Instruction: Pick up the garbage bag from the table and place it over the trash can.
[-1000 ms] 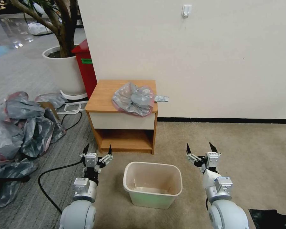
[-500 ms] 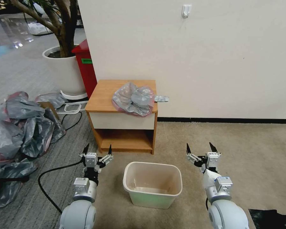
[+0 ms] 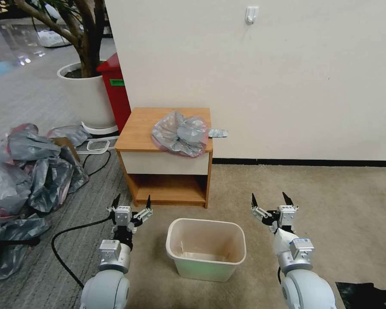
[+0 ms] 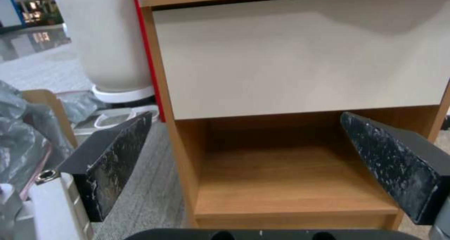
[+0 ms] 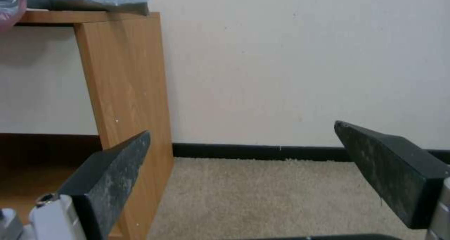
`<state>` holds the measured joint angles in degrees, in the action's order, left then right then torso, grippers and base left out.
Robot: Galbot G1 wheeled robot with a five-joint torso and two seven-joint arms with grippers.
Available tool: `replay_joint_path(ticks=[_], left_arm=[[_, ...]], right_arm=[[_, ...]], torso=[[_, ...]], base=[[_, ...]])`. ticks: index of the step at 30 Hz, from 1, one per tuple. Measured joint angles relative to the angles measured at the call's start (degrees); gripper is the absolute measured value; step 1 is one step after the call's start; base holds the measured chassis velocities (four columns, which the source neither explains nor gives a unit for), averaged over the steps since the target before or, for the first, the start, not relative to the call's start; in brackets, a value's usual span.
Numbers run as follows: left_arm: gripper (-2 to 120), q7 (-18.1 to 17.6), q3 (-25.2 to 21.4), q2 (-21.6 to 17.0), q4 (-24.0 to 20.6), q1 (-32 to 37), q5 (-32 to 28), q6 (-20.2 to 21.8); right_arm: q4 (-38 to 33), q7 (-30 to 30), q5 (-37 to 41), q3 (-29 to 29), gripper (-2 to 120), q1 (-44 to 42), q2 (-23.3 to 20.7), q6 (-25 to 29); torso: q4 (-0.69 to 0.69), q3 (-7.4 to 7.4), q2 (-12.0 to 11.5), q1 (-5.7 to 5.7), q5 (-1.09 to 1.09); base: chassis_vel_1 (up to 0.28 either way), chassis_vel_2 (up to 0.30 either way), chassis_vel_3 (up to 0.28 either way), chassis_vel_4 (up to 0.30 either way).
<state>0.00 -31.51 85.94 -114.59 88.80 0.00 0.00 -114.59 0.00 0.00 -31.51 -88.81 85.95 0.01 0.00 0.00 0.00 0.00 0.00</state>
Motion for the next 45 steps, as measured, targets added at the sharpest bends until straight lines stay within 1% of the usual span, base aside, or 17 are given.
replay_joint_path(ticks=[17, 21, 22, 25, 26, 28, 29, 30, 32, 34, 35, 36, 38, 40, 45], left_arm=[[100, -0.1, 0.0, -0.2, -0.5, 0.4, -0.1, 0.0], [100, -3.2, -1.0, -2.6, -8.0, 6.3, -2.0, 1.7], [100, -3.2, -1.0, -2.6, -8.0, 6.3, -2.0, 1.7], [100, -6.0, -1.9, -4.5, -14.4, 11.3, -3.7, 3.2], [100, -6.0, -1.9, -4.5, -14.4, 11.3, -3.7, 3.2], [100, -7.7, -2.4, -5.8, -18.3, 14.4, -4.7, 4.1], [100, -8.6, -2.7, -6.5, -20.5, 16.1, -5.2, 4.6], [100, -8.6, -2.7, -6.5, -20.5, 16.1, -5.2, 4.6], [100, -10.1, -3.1, -7.6, -24.0, 18.9, -6.2, 5.4], [100, -11.6, -3.6, -8.8, -27.5, 21.7, -7.1, 6.2], [100, -12.4, -3.9, -9.3, -28.6, 23.1, -7.6, 6.6], [100, -12.4, -3.9, -9.3, -28.6, 23.1, -7.6, 6.6], [100, -13.7, -4.2, -10.7, -29.2, 25.6, -8.9, 7.9], [100, -14.0, -4.3, -11.8, -29.2, 26.6, -10.4, 9.2], [100, -14.0, -4.3, -12.0, -29.2, 27.0, -11.0, 9.4]], right_arm=[[-0.6, 0.1, 0.3, 0.0, 100, -0.3, 0.0, -0.2], [-9.4, 2.4, 5.6, -0.2, 100, -4.8, -0.6, -2.8], [-9.4, 2.4, 5.6, -0.2, 100, -4.8, -0.6, -2.8], [-16.9, 4.2, 10.1, -0.4, 100, -8.5, -1.1, -5.1], [-16.9, 4.2, 10.1, -0.4, 100, -8.5, -1.1, -5.1], [-19.7, 5.6, 12.0, 0.5, 100, -9.9, -0.7, -5.8], [-20.1, 6.1, 12.4, 1.0, 100, -10.2, -0.4, -6.0], [-20.1, 6.1, 12.4, 1.0, 100, -10.2, -0.4, -6.0], [-20.5, 6.4, 12.6, 1.3, 100, -10.3, -0.2, -6.1], [-20.6, 6.5, 12.6, 1.5, 100, -10.2, -0.3, -6.1], [-20.6, 6.5, 12.6, 1.6, 100, -10.2, -0.3, -6.1], [-20.6, 6.5, 12.6, 1.6, 100, -10.2, -0.3, -6.1], [-20.5, 6.5, 12.6, 2.0, 100, -10.2, -0.2, -6.1], [-20.3, 6.4, 12.6, 2.3, 100, -10.2, -0.3, -6.1], [-19.9, 6.3, 14.0, 2.5, 100, -9.7, -0.6, -6.2]], torso=[[0.0, 0.0, 0.0, 0.0, 0.0], [0.0, 0.0, 0.0, 0.0, -0.01], [0.0, 0.0, 0.0, 0.0, -0.01], [0.0, 0.0, 0.0, 0.0, -0.01], [0.0, 0.0, 0.0, 0.0, -0.01], [-0.01, -0.01, 0.0, 0.0, -0.03], [-0.01, 0.0, 0.0, 0.0, 0.02], [-0.01, 0.0, 0.0, 0.0, 0.02], [0.0, 0.0, 0.0, 0.0, -0.02], [0.0, 0.0, 0.0, 0.0, 0.0], [0.0, -0.01, 0.0, 0.0, 0.01], [0.0, -0.01, 0.0, 0.0, 0.01], [0.02, -0.01, 0.0, 0.0, -0.01], [0.0, -0.01, 0.0, 0.0, -0.01], [0.0, 0.0, 0.0, 0.0, -0.01]], base=[[0.0, 0.0, 0.0, 0.0], [0.0, 0.0, 0.0, 0.0], [0.0, 0.0, 0.0, 0.0], [0.0, 0.0, 0.0, 0.0], [0.0, 0.0, 0.0, 0.0], [0.0, 0.0, 0.0, 0.0], [0.0, 0.0, 0.0, 0.0], [0.0, 0.0, 0.0, 0.0], [0.0, 0.0, 0.0, 0.0], [0.0, 0.0, 0.0, 0.0], [0.0, 0.0, 0.0, 0.0], [0.0, 0.0, 0.0, 0.0], [0.0, 0.0, 0.0, 0.0], [0.0, 0.0, 0.0, 0.0], [0.0, 0.0, 0.0, 0.0]])
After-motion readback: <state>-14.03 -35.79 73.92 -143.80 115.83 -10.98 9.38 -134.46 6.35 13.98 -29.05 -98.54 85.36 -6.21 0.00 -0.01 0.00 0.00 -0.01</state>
